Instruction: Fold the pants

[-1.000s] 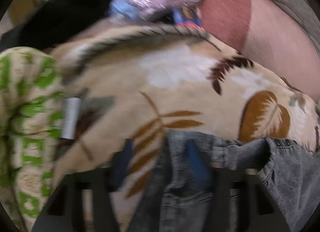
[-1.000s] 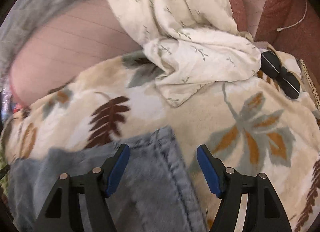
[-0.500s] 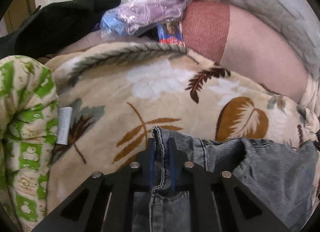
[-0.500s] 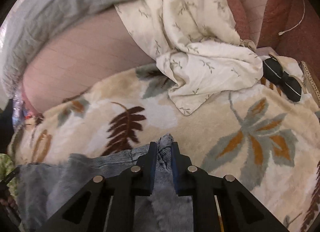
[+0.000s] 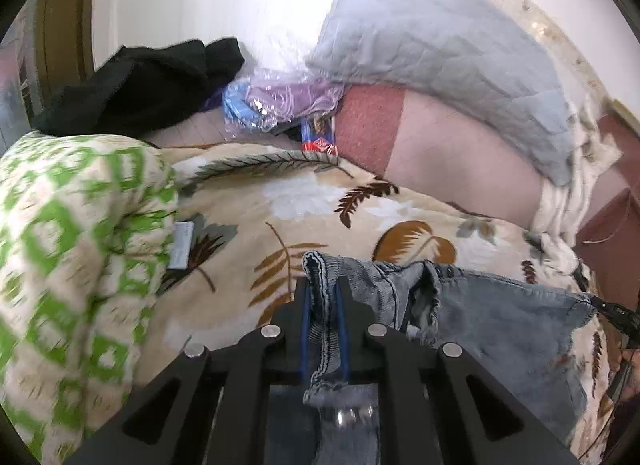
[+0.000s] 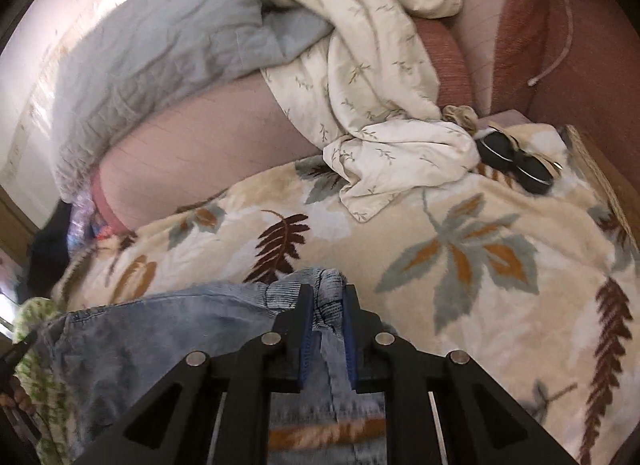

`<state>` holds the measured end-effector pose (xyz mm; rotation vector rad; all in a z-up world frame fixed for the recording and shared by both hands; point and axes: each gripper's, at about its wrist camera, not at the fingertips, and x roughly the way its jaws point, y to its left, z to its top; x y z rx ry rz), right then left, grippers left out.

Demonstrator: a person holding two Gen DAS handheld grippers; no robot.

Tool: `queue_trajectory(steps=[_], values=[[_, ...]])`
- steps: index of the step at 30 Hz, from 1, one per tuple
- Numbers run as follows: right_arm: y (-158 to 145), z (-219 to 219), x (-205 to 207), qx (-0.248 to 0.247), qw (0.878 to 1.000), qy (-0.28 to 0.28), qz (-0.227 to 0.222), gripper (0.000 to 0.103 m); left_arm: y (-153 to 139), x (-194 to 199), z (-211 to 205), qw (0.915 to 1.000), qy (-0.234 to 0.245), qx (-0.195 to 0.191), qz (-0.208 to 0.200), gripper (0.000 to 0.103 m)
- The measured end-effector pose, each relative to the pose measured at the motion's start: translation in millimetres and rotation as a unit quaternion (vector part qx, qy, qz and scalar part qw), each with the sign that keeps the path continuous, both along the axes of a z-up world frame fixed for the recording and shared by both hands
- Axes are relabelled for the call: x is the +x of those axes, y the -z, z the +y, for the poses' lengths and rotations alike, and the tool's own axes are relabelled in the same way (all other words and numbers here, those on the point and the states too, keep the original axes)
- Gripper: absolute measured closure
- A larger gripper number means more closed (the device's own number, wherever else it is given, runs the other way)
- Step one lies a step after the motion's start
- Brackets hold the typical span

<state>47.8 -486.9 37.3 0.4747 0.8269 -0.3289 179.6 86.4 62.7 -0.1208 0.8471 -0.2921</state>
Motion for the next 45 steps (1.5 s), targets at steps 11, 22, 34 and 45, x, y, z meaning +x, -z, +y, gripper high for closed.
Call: queue_trajectory(steps=[11, 22, 34, 45], values=[[-10, 15, -126, 0.028, 0.999, -0.003, -0.038, 0.088, 9, -141, 58, 0.9994, 0.016, -0.015, -0.026, 0.092], [49, 31, -224, 0.053, 0.998, -0.020, 0.021, 0.084, 88, -220, 124, 0.9971, -0.035, 0.037, 0.056, 0.101], [27, 41, -227, 0.029, 0.999, -0.019, 0.042, 0.037, 37, -219, 83, 0.9998, 0.018, 0.011, 0.007, 0.095], [41, 105, -207, 0.147, 0.986, -0.081, -0.001, 0.037, 53, -216, -37, 0.9973, 0.071, -0.019, 0.004, 0.056]])
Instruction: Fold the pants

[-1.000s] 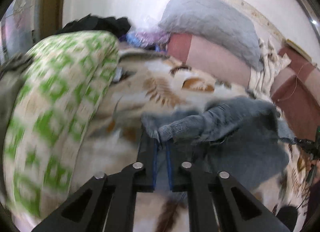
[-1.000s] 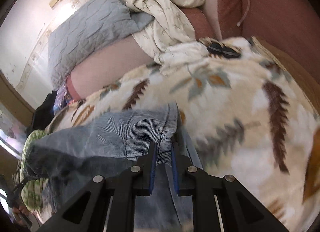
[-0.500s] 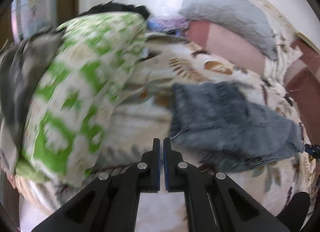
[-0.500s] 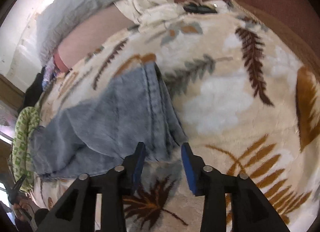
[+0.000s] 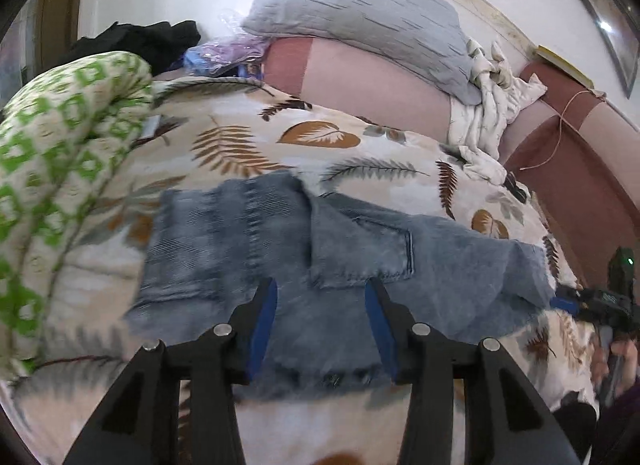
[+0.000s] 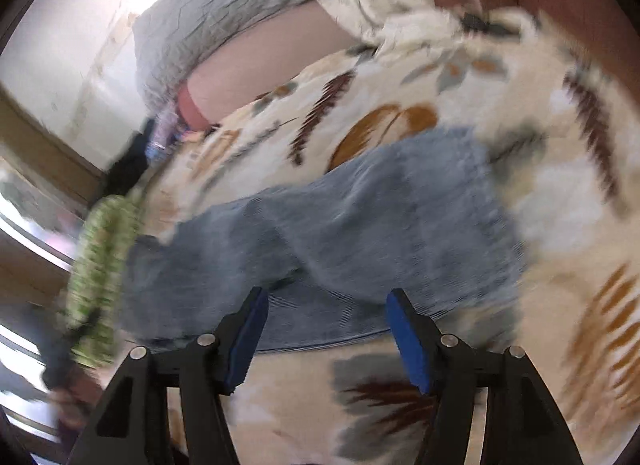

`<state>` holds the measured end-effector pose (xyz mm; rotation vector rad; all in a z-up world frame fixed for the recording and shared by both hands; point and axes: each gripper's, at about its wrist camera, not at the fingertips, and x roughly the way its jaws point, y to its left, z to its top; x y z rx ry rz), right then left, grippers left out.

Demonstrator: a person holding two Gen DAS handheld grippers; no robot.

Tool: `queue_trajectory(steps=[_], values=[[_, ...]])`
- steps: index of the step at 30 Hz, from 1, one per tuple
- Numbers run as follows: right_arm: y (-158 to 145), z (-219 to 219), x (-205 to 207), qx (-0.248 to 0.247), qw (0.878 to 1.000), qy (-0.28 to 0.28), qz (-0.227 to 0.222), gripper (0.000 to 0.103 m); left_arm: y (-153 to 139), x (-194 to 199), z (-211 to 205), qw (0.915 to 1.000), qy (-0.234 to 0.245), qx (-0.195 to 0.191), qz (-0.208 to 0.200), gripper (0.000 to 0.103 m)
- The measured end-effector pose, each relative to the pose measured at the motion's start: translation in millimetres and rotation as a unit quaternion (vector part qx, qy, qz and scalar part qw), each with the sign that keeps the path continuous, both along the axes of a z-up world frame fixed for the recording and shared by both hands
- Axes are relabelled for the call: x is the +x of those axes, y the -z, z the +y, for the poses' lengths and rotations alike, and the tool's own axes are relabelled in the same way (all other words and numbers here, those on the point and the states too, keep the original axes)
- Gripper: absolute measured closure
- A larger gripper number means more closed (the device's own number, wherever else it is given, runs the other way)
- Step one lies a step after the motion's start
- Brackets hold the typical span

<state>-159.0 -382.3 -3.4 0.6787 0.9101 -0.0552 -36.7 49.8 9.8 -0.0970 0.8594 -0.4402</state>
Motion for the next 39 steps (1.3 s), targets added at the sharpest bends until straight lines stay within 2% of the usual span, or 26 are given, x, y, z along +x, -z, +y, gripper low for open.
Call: queue_trajectory(steps=[2, 5, 8, 11, 15, 16, 18, 19, 20, 23, 26, 28, 30, 32, 34, 37, 39], values=[[13, 2, -1, 0.043, 0.999, 0.001, -0.001, 0.037, 7, 7, -13, 1.0000, -0.005, -0.008, 0.001, 0.056], [32, -3, -6, 0.086, 0.996, 0.033, -0.006, 0.037, 23, 15, -31, 0.9997, 0.001, -0.024, 0.005, 0.056], [49, -18, -8, 0.126, 0.989, 0.077, -0.013, 0.037, 42, 15, -39, 0.9998, 0.016, 0.000, 0.015, 0.056], [62, -32, -8, 0.166, 0.980, 0.108, -0.019, 0.037, 56, 16, -43, 0.9977, 0.038, 0.037, 0.042, 0.057], [77, -40, 0, 0.189, 0.971, 0.146, -0.023, 0.037, 57, 11, -41, 0.9965, 0.057, 0.052, 0.033, 0.057], [76, -39, 0, 0.189, 0.970, 0.151, -0.031, 0.037, 58, 11, -38, 0.9965, 0.058, 0.050, 0.033, 0.057], [69, -36, 3, 0.175, 0.973, 0.145, -0.047, 0.049, 58, 11, -33, 0.9964, 0.064, 0.045, 0.035, 0.057], [60, -32, 4, 0.153, 0.977, 0.138, -0.058, 0.066, 58, 11, -31, 0.9961, 0.066, 0.047, 0.035, 0.057], [55, -30, 3, 0.138, 0.979, 0.137, -0.064, 0.077, 58, 11, -28, 0.9959, 0.068, 0.049, 0.035, 0.057], [33, -32, -6, 0.086, 0.980, 0.154, -0.097, 0.089, 62, 12, -22, 0.9945, 0.076, 0.058, 0.043, 0.062], [21, -43, -24, 0.067, 0.972, 0.187, -0.124, 0.091, 61, 10, -17, 0.9941, 0.079, 0.057, 0.047, 0.063], [20, -52, -32, 0.063, 0.970, 0.201, -0.124, 0.092, 61, 8, -13, 0.9937, 0.082, 0.058, 0.050, 0.063], [22, -57, -33, 0.052, 0.969, 0.215, -0.106, 0.092, 60, 8, -11, 0.9933, 0.083, 0.059, 0.055, 0.063], [33, -57, -27, 0.030, 0.974, 0.216, -0.056, 0.092, 60, 7, -8, 0.9931, 0.084, 0.060, 0.056, 0.063], [35, -50, -23, 0.019, 0.980, 0.192, -0.039, 0.092, 59, 6, -6, 0.9935, 0.083, 0.055, 0.054, 0.063], [29, -35, -15, 0.030, 0.989, 0.134, -0.056, 0.088, 56, 5, -6, 0.9940, 0.083, 0.054, 0.046, 0.063], [34, -28, -9, 0.059, 0.991, 0.113, -0.048, 0.077, 53, 5, -6, 0.9949, 0.081, 0.046, 0.039, 0.063]])
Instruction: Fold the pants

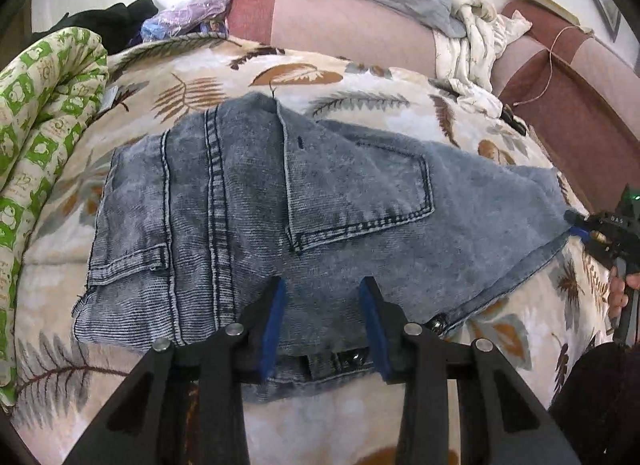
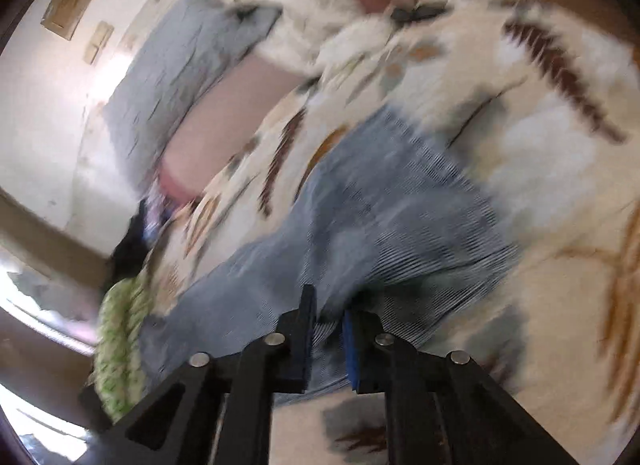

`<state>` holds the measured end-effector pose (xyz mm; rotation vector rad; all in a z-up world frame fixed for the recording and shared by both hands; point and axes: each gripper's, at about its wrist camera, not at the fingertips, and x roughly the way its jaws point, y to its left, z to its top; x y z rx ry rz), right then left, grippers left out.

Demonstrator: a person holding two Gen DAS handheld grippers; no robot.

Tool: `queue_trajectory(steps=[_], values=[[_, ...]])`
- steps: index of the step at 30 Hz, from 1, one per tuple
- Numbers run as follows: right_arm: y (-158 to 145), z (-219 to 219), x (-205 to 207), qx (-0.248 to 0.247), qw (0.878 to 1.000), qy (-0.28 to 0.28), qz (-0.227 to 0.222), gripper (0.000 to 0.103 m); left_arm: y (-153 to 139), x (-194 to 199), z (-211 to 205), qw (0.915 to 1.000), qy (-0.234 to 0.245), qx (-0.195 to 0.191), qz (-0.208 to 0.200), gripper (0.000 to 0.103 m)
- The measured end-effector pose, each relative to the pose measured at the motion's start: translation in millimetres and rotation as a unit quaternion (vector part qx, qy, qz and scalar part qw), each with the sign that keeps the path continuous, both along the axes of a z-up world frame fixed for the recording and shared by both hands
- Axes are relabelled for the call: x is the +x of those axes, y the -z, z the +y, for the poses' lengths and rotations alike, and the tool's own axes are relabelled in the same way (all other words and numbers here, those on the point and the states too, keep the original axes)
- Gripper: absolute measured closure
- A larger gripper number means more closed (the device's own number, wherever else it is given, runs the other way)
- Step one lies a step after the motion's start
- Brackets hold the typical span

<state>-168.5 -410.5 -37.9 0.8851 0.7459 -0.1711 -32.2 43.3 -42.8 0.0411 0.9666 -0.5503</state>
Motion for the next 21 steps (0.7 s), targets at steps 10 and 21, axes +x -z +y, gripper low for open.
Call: queue_trajectory(steps=[10, 21], values=[[17, 23, 29, 0.020, 0.999, -0.024, 0.000, 0.038, -12, -13, -35, 0.9981, 0.046, -0.029, -0.028, 0.063], [-6, 49, 26, -0.028, 0.997, -0.057, -0.051, 0.099, -13, -16, -76, 0.9970, 0.066, -0.011, -0.040, 0.063]])
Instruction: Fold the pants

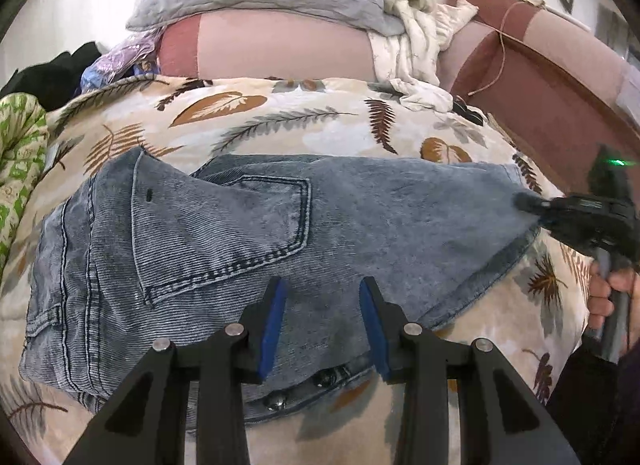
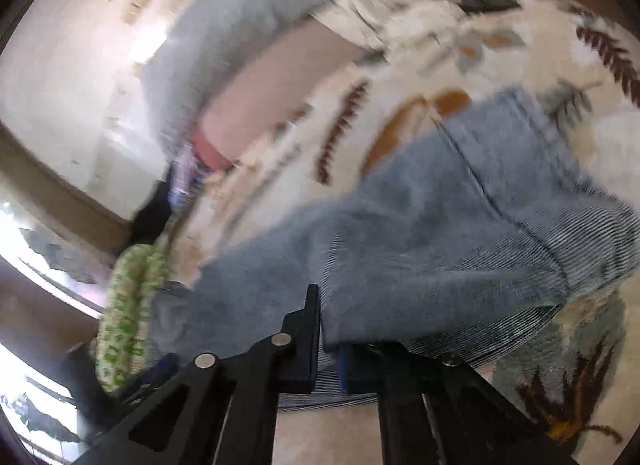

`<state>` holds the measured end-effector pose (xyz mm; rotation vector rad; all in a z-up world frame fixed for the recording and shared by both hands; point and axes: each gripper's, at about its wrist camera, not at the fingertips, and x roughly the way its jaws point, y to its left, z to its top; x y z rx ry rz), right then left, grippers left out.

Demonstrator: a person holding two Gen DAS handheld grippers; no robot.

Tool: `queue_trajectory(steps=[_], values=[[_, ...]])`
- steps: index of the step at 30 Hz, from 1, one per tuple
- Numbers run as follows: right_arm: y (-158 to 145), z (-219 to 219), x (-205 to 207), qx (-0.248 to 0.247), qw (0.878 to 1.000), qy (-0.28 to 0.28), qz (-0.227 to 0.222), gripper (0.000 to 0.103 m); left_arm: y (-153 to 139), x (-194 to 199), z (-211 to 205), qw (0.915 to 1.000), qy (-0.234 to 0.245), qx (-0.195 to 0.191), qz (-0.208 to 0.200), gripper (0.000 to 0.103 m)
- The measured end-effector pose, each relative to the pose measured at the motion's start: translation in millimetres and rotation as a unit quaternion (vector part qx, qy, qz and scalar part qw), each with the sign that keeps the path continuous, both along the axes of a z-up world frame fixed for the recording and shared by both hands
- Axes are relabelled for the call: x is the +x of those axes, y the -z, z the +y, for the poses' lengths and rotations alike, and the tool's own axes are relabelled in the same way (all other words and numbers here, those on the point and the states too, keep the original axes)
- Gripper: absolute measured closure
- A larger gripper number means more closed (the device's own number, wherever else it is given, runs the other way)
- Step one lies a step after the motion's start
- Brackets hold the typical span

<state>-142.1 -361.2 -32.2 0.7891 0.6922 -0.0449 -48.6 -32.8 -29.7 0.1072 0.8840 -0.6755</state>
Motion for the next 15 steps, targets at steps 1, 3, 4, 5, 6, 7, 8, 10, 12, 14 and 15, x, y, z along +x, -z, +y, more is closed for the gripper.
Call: queue_trajectory(steps=[1, 3, 4, 5, 6, 7, 8, 10, 12, 14, 15], values=[[-4, 0, -5, 0.003, 1.000, 0.002, -0.012, 0.099, -1, 1, 2, 1.0000, -0.004, -0.004, 0.001, 0.063], [-11, -7, -18, 0.010, 0.999, 0.015, -0.032, 0.099, -4, 3, 8, 0.9999, -0.013, -0.008, -0.003, 0.063], [-12, -10, -20, 0.014, 0.999, 0.021, -0.034, 0.099, -5, 4, 11, 0.9997, -0.019, -0.011, -0.005, 0.063], [-11, -16, -24, 0.017, 0.999, 0.028, -0.028, 0.099, -7, 6, 14, 0.9996, -0.024, -0.015, -0.004, 0.063], [-8, -20, -26, 0.006, 0.999, 0.038, -0.013, 0.099, -9, 8, 17, 0.9994, -0.030, -0.017, -0.007, 0.063], [-7, -23, -27, -0.009, 0.999, 0.040, 0.002, 0.099, -10, 10, 19, 0.9991, -0.038, -0.015, -0.010, 0.063], [-4, -22, -25, -0.015, 0.999, 0.031, 0.015, 0.098, -10, 12, 21, 0.9988, -0.047, -0.008, -0.011, 0.063], [4, -19, -21, -0.011, 0.998, 0.003, 0.061, 0.095, -5, 17, 25, 0.9980, -0.062, 0.011, 0.000, 0.062], [5, -10, -18, -0.039, 0.995, -0.015, 0.095, 0.095, 5, 22, 31, 0.9964, -0.076, 0.030, 0.021, 0.063], [-3, 2, -18, -0.050, 0.994, -0.045, 0.085, 0.094, 15, 21, 28, 0.9956, -0.062, 0.065, 0.027, 0.063], [-7, 7, -18, -0.037, 0.994, -0.067, 0.071, 0.094, 15, 18, 26, 0.9955, -0.056, 0.074, 0.019, 0.063]])
